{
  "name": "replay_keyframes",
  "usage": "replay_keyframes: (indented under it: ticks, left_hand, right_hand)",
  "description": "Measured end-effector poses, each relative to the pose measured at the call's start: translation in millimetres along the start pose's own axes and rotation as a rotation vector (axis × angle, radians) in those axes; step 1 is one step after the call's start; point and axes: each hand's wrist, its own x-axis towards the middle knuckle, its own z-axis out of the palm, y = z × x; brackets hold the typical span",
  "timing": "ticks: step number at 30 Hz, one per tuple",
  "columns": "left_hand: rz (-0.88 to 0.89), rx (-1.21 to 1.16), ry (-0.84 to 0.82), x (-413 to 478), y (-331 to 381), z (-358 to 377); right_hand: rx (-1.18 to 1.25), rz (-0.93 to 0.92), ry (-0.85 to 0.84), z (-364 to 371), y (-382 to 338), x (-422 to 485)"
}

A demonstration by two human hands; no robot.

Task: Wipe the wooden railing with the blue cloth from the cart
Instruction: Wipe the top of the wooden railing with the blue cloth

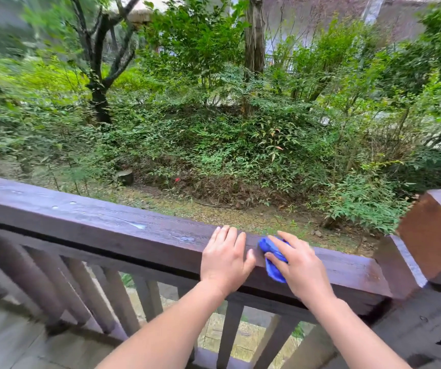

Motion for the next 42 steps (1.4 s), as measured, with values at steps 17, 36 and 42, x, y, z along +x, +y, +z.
replay_keyframes:
  ticks: [17,36,42]
  left_hand:
    - [-0.03,0.143,0.243,-1.4,-153.8,-12.2]
    - [-0.02,0.106,0.307,0.0,-159.0,-3.9]
    - [-0.03,0.102,0.261,0.0,-156.7,-10.3]
  right_hand:
    - [0.014,0.058,0.008,24.8,-40.4,36.7]
    - [0.005,-0.163,-0.094,38.3,-74.1,38.5]
    - [-0.005,0.0,-0.015,65.0,-113.6,49.1]
